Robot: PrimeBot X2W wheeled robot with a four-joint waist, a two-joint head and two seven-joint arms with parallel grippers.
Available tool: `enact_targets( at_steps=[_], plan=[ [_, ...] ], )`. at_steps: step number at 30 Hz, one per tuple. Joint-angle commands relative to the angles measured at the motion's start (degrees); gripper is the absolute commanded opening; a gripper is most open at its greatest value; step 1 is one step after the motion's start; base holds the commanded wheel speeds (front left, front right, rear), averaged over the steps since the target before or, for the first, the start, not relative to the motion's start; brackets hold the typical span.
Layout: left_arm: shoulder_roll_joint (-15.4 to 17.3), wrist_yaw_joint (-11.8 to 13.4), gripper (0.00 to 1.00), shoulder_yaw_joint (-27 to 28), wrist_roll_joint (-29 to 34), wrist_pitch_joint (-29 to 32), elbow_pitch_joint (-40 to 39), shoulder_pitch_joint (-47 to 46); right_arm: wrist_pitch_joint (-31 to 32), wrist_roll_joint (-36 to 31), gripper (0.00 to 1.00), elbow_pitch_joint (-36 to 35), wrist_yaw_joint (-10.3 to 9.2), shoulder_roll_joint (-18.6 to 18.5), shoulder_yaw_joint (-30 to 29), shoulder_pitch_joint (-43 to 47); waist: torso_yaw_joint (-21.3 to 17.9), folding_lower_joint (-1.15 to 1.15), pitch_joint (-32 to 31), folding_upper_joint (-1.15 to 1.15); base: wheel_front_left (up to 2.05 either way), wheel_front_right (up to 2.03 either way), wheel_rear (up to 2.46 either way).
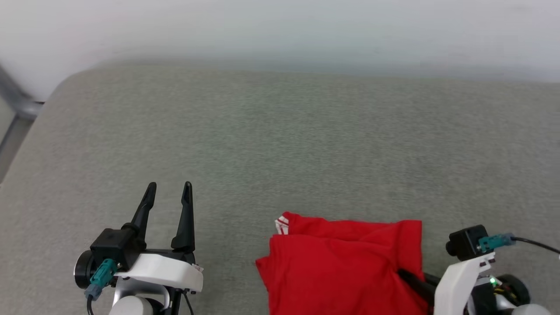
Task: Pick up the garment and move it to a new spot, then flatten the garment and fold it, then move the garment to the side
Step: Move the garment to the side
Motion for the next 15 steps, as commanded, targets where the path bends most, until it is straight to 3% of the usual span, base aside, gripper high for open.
enact_targets(
  at_steps=[1,8,15],
  plan=[
    [0.12,-0.12,1.0,0.33,0.75,-0.12,-1.01,0.67,1.07,-1.38,0.0,-1.65,-0.08,-1.74,-0.39,-0.57,-4.38,0.0,0.18,0.0,0.0,0.0,0.0],
    [0.33,-0.63,1.0,0.51,2.08,-0.12,-3.0,0.41,3.14,-3.96,0.0,-5.85,-0.07,-4.51,-4.85,-0.78,-15.01,0.0,2.33,0.0,0.0,0.0,0.0],
    [1.09,-1.03,1.0,0.33,2.95,-0.07,-4.39,-1.71,2.31,-4.65,0.0,-6.01,-0.07,-3.78,-6.73,-3.13,-23.83,0.0,5.85,0.0,0.0,0.0,0.0]
  ],
)
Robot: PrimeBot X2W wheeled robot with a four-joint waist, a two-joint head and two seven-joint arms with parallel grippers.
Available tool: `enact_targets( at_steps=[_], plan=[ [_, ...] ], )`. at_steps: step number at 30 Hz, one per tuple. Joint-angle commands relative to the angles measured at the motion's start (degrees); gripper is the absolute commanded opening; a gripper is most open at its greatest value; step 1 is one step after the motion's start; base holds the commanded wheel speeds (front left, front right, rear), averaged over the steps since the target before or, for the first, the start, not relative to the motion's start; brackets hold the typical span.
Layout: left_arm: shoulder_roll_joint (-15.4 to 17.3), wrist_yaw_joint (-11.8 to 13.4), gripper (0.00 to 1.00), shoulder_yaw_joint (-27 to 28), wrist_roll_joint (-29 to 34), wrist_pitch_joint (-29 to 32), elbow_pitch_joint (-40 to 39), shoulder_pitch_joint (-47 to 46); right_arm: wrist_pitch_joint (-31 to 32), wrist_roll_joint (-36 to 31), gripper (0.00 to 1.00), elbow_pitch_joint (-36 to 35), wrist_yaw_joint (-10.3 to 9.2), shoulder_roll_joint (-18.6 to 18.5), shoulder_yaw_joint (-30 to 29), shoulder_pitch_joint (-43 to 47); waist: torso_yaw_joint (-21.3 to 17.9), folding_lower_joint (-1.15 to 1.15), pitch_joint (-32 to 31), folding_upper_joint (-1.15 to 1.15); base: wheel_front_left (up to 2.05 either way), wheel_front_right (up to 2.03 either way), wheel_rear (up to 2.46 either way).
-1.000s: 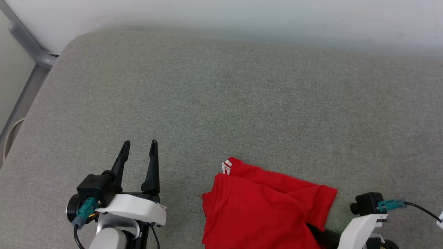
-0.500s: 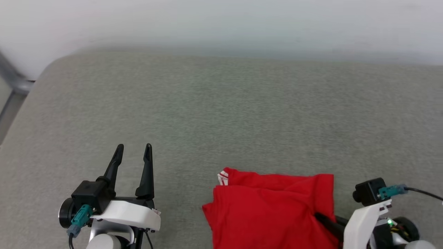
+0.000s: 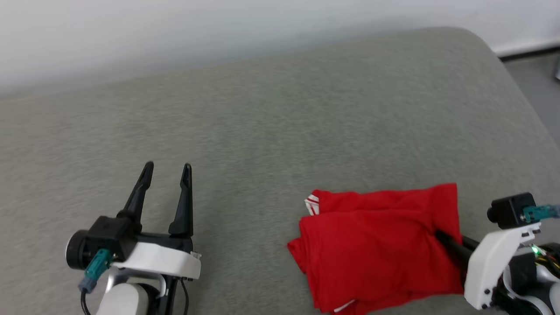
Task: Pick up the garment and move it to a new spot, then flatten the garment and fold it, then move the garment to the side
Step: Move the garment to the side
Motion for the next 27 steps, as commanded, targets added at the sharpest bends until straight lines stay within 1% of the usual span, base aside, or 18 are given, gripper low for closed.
enact_targets(
  at_steps=[1,3,6,10,12,17,19,27],
  plan=[
    [0.36,-0.22,1.0,-0.11,0.47,0.12,-0.4,-1.1,-0.71,0.26,0.0,0.33,-0.06,0.87,0.03,-1.77,-6.35,0.0,3.79,0.0,0.0,0.0,0.0],
    [1.01,-0.21,1.0,-0.23,0.83,0.65,-1.02,-1.92,-1.56,0.13,0.0,1.2,-0.06,0.99,0.73,-3.7,-8.65,0.0,5.43,0.0,0.0,0.0,0.0],
    [1.72,-0.51,1.0,-0.73,1.33,1.49,-1.96,-3.45,-3.63,-0.16,0.0,2.79,-0.06,1.1,1.26,-6.5,-10.75,0.0,7.56,0.0,0.0,0.0,0.0],
    [2.73,-0.88,1.0,-0.94,1.64,3.09,-3.22,-5.42,-6.2,-1.05,0.0,5.2,-0.07,-0.02,1.97,-10.87,-12.09,0.0,10.32,0.0,0.0,0.0,0.0],
    [3.37,-0.98,1.0,-0.95,1.82,3.73,-3.93,-6.31,-6.94,-0.86,0.0,6.87,-0.08,-1.62,2.29,-13.48,-12.29,0.0,11.56,0.0,0.0,0.0,0.0],
    [4.47,-1.3,1.0,-1.65,2.66,5.31,-5.87,-8.93,-9.6,-0.06,0.0,11.68,-0.07,-5.05,-0.11,-19.37,-11.08,0.0,14.52,0.0,0.0,0.0,0.0],
    [4.82,-1.59,1.0,-1.93,3.01,5.99,-6.86,-10.22,-10.43,-0.2,0.0,13.35,-0.07,-6.97,-1.72,-21.52,-10.14,0.0,15.94,0.0,0.0,0.0,0.0],
    [6.23,-2.49,1.0,-3.07,4.06,8.55,-10.88,-15.47,-13.78,0.42,0.0,20.86,-0.07,-12.62,-8.78,-29.66,-6.78,0.0,22.86,0.0,0.0,0.0,0.0]
  ],
)
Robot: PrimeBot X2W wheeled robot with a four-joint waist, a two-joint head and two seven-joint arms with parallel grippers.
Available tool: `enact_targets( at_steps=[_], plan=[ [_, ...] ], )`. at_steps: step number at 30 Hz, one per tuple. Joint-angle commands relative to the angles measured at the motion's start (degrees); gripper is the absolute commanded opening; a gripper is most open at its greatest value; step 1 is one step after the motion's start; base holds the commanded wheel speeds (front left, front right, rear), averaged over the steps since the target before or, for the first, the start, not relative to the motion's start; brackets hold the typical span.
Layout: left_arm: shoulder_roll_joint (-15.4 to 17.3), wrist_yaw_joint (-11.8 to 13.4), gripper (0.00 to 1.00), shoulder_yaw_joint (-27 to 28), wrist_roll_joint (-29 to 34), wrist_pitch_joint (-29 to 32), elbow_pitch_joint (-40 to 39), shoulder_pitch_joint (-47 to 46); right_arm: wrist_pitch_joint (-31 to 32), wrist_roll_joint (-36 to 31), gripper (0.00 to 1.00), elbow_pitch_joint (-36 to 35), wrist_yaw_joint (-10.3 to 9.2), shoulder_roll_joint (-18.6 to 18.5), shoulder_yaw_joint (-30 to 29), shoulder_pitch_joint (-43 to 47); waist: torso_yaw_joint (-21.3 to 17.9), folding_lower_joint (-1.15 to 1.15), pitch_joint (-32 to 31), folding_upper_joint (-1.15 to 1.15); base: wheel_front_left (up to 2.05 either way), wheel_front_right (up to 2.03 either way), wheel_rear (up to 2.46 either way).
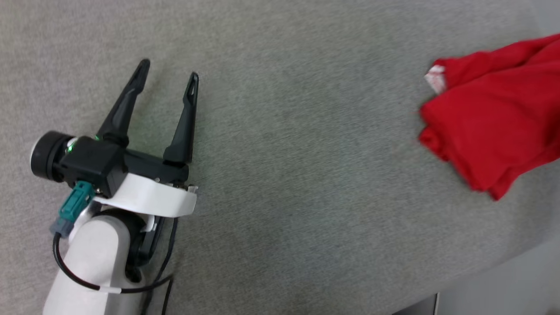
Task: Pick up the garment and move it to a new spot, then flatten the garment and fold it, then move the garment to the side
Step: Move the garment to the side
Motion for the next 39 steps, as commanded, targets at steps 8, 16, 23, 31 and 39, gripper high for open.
enact_targets(
  at_steps=[8,16,23,31,39],
  plan=[
    [0.43,-1.22,1.0,-2.18,1.06,1.19,-1.4,-5.39,-3.72,-2.85,0.0,9.08,-0.1,-4.93,-6.37,-2.96,4.84,-0.01,6.09,0.0,0.0,0.0,0.0],
    [0.62,-1.23,1.0,-2.55,0.54,0.59,-0.87,-6.29,-10.83,-5.49,1.0,17.3,-0.09,-2.97,-5.27,-5.22,5.81,-0.01,6.76,0.0,0.0,0.0,0.0],
    [-0.92,-0.57,1.0,-3.28,-0.67,-1.78,2.8,-3.51,-24.18,-13.59,1.0,26.08,-0.11,-2.77,-7.38,-8.19,7.25,-0.01,0.9,0.0,0.0,0.0,0.0],
    [-2.87,0.79,1.0,-3.39,-2.57,-5.27,8.13,2.11,-33.4,-19.07,1.0,31.09,-0.1,0.84,-10.78,-5.95,9.52,-0.01,-8.38,0.0,0.0,0.0,0.0],
    [-3.52,3.13,1.0,-1.2,-4.52,-6.92,12.18,8.09,-37.65,-17.45,1.0,26.0,-0.1,7.68,-9.0,2.84,12.4,-0.01,-16.33,0.0,0.0,0.0,0.0]
  ],
)
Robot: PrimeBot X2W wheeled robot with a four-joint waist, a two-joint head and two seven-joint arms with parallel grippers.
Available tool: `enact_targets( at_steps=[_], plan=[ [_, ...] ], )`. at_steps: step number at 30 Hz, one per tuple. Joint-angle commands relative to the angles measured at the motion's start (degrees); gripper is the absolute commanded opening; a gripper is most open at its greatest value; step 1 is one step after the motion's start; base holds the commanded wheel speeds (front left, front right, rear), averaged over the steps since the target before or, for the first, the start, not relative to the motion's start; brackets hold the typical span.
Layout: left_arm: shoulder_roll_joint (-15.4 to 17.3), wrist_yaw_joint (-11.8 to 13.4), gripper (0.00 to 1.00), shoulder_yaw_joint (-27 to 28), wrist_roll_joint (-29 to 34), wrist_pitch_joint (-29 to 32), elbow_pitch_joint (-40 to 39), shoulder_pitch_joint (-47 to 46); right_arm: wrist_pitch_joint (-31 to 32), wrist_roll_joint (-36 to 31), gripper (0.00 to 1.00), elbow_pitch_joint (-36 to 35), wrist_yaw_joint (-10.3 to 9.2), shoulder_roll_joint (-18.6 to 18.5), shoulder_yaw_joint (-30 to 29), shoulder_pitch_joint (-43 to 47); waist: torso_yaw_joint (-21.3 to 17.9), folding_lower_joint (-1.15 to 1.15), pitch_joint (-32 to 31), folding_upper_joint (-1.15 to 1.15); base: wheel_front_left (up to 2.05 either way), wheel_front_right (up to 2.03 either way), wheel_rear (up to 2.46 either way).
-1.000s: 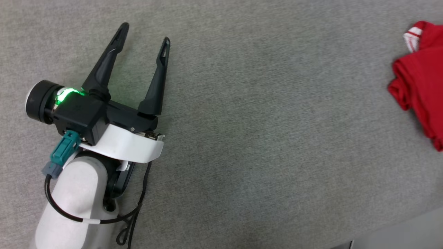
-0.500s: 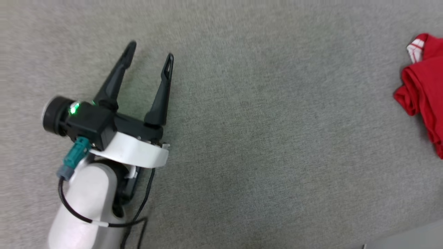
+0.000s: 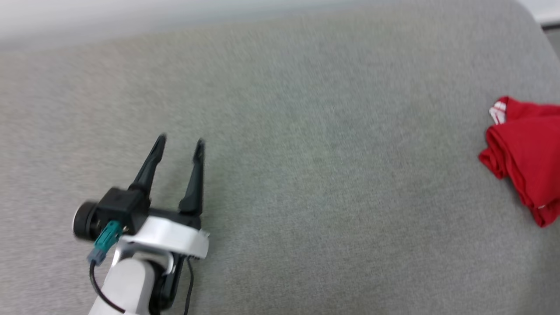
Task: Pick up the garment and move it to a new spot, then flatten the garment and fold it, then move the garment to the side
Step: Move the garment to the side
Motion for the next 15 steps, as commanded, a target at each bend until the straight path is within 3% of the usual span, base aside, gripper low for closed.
enact_targets(
  at_steps=[1,15],
  plan=[
    [-0.02,0.65,1.0,0.82,-0.57,-0.51,0.97,1.85,-0.44,0.69,1.0,-1.97,-0.1,1.49,0.97,3.27,2.16,0.01,-4.4,0.0,0.0,0.0,0.0],
    [-1.21,2.91,1.0,3.31,-3.65,-1.37,4.53,10.91,1.22,0.01,1.0,-19.94,-0.1,13.75,5.29,21.54,7.18,0.01,-13.9,0.0,0.0,0.0,0.0]
  ],
)
